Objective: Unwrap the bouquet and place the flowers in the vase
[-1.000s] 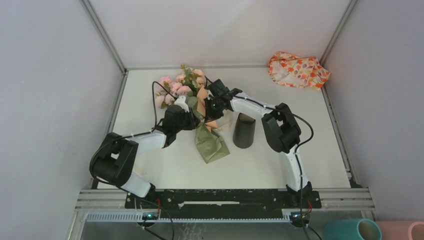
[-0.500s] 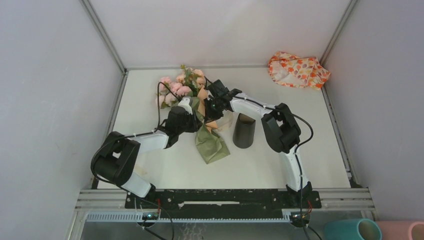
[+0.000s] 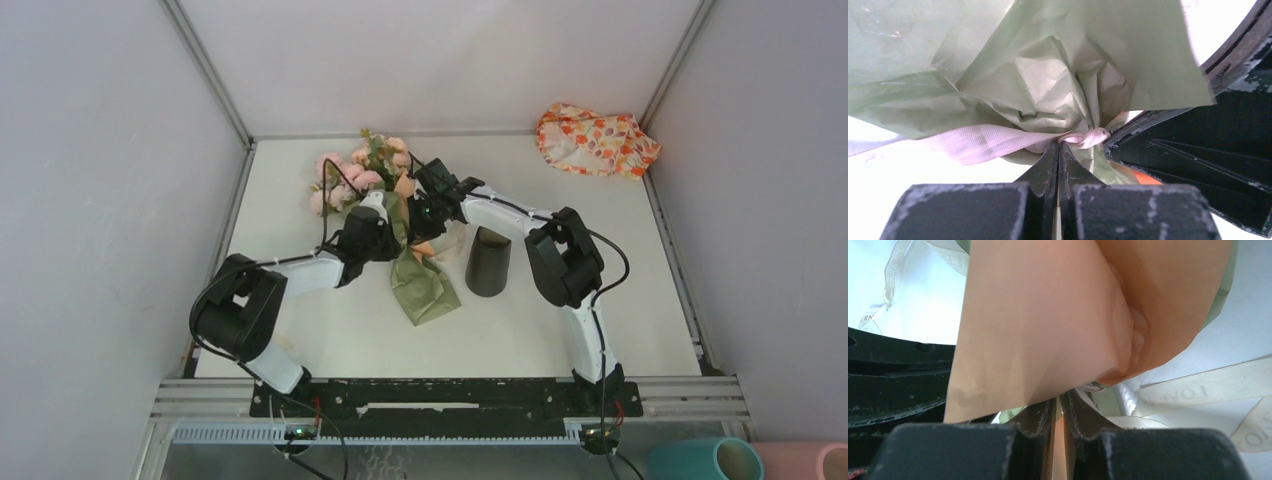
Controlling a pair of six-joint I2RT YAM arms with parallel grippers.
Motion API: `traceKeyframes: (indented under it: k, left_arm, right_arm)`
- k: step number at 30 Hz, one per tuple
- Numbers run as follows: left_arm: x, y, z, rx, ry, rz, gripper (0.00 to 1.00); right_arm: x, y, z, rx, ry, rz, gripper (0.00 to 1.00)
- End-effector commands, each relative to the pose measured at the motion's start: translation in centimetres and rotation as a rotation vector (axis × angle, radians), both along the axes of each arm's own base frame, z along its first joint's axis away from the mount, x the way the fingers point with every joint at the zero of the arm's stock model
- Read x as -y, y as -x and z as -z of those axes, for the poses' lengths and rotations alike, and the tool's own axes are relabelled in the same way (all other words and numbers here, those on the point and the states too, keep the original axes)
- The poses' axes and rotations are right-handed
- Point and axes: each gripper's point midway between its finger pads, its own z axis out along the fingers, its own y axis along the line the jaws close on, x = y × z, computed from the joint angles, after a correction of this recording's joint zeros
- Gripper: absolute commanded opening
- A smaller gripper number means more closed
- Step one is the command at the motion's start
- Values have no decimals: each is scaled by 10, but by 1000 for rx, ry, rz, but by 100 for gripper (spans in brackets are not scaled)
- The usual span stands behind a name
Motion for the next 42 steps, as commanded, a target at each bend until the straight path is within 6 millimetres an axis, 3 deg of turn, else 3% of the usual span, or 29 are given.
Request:
traceKeyframes:
  k: [1,9,14,18,32,42]
  left_arm:
    - [-10,-4,-26,34,7,-77,0]
    - [-33,7,-31,33,-28,-134,0]
    - [-36,12,-26,21,-26,-142,0]
    - [-35,13,-24,16,-26,-138,0]
    - [-35,13,-23,17,-22,-139,0]
    - [-36,14,-25,23,-22,-137,0]
  right_arm:
    - [-5,-6,-43,73,-70,7,17]
    - [0,-13,-45,71,-81,27,17]
    - [-6,-12,-49,73,-99,5,30]
    - [-14,-12,-53,88,-99,-15,33]
    - [-45,1,-36,53,-88,-80,34]
    - [-43,0,-17,36,-50,-73,35]
